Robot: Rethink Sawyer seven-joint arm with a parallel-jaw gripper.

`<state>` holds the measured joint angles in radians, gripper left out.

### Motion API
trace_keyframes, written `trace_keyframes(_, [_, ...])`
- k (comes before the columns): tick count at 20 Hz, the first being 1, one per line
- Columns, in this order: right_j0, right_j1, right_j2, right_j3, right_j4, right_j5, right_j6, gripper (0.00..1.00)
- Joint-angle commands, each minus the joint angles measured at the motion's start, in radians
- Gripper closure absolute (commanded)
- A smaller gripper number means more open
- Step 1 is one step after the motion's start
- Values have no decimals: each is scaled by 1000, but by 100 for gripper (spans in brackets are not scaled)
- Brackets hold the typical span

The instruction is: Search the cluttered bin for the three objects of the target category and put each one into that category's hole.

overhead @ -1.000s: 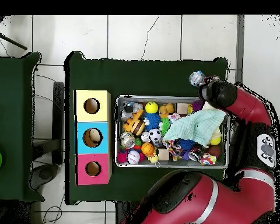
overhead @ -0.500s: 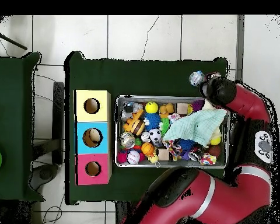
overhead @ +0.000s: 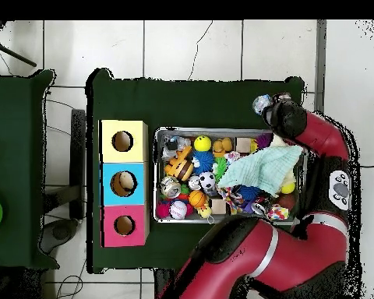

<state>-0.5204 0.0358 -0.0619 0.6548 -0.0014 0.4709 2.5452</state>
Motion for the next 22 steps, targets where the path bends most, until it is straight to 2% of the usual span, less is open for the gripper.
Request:
trace_keyframes(1, [-15, 159, 170, -135, 38, -1, -35, 100])
trace_keyframes(3, [-6, 178, 177, -148, 49, -1, -12, 100])
trace_keyframes(5, [-3, 176, 191, -128, 66, 8, 2, 100])
trace_keyframes(12, [0, 112, 214, 10, 118, 37, 30, 100])
trace_keyframes(22, [5, 71, 257, 114, 178, 37, 50, 100])
